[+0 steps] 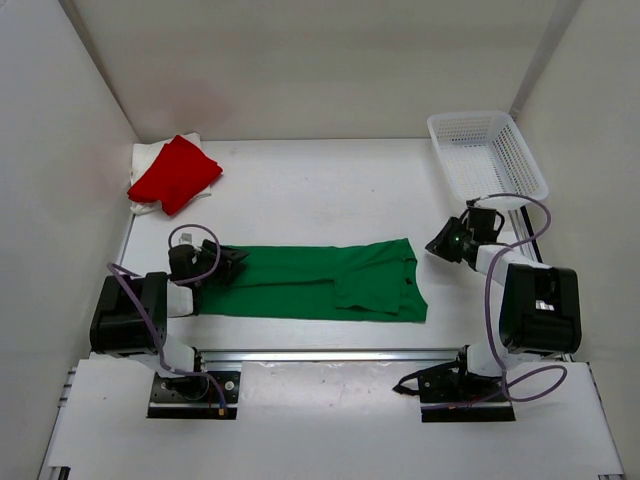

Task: Fold and stack the t-shirts
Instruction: Rotate the tshirt 90 degrees

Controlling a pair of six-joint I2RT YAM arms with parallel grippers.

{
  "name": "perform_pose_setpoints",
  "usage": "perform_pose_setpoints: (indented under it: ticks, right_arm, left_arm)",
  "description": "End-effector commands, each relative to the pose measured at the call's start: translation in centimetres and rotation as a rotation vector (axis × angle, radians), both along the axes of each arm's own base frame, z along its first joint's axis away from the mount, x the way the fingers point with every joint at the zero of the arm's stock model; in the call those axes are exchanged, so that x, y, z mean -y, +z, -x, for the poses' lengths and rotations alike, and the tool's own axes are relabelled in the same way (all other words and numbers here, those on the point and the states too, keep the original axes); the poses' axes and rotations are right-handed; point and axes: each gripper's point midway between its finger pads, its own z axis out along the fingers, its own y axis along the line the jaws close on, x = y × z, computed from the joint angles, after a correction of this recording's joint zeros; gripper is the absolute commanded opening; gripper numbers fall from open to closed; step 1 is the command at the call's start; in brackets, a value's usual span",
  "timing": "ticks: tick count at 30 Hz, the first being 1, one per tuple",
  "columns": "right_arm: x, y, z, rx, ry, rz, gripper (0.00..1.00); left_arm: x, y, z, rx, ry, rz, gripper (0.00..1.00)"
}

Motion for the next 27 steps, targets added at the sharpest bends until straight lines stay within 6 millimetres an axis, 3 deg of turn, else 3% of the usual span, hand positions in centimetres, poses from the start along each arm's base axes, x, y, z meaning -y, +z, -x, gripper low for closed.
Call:
perform_pose_setpoints:
  ticks: [1, 5, 7, 9, 11, 14, 18, 20, 21, 22, 23, 24, 25, 26, 27]
  right_arm:
    - [-1.5, 3.6, -2.7, 0.122, 0.064, 0.01, 0.15]
    - [-3.0, 6.3, -2.3, 0.18, 0.095, 0.058, 0.22]
    - [-5.8, 6.6, -0.3, 0.168, 0.165, 0.049, 0.17]
    - [-7.8, 5.6, 1.7, 0.153, 0.21, 0.023, 0.08]
    - [-11.2, 4.5, 4.2, 0.124, 0.289, -0.01, 0.0]
    - [-14.6, 2.4, 6.7, 0.065, 0.393, -0.008, 0.0]
    - [-15.4, 0.0, 6.6, -0.007, 0.403, -0.011, 0.0]
    - [-14.5, -1.9, 5.5, -0.06, 0.389, 0.011, 0.0]
    - [-14.6, -1.2, 3.9, -0.038, 0.393, 0.015, 0.01]
    - [-13.9, -2.5, 3.0, -0.075, 0.378, 0.031, 0.0]
    - [-14.5, -1.4, -0.5, -0.048, 0.386, 0.033, 0.0]
    - [-14.0, -1.8, -1.7, -0.061, 0.387, 0.043, 0.0]
    - [-15.0, -1.8, -4.8, -0.061, 0.403, 0.027, 0.0]
    - [-14.9, -4.4, -5.3, -0.143, 0.427, 0.038, 0.0]
    - [-16.1, -0.8, -10.5, -0.036, 0.433, 0.036, 0.01]
  left_arm:
    - [0.7, 2.4, -1.0, 0.069, -0.016, -0.04, 0.61]
    - [3.1, 5.7, -1.5, 0.162, -0.109, -0.099, 0.66]
    - [4.8, 7.6, -1.1, 0.219, -0.168, -0.128, 0.64]
    - [6.4, 8.4, -0.3, 0.254, -0.233, -0.164, 0.61]
    - [8.1, 8.1, 1.0, 0.254, -0.307, -0.193, 0.54]
    - [10.5, 7.4, 3.3, 0.256, -0.419, -0.213, 0.5]
    - [12.1, 6.8, 5.6, 0.251, -0.515, -0.176, 0.5]
    - [12.3, 6.4, 6.3, 0.248, -0.537, -0.172, 0.5]
    - [12.4, 6.4, 6.5, 0.246, -0.548, -0.172, 0.51]
    - [12.6, 6.7, 6.8, 0.249, -0.558, -0.16, 0.51]
    - [12.5, 6.5, 6.9, 0.248, -0.56, -0.168, 0.51]
    - [12.6, 6.6, 7.0, 0.249, -0.566, -0.17, 0.53]
    - [12.4, 6.5, 7.1, 0.245, -0.564, -0.168, 0.53]
    - [12.2, 6.7, 7.1, 0.249, -0.563, -0.172, 0.53]
    - [12.0, 6.5, 7.3, 0.237, -0.572, -0.175, 0.53]
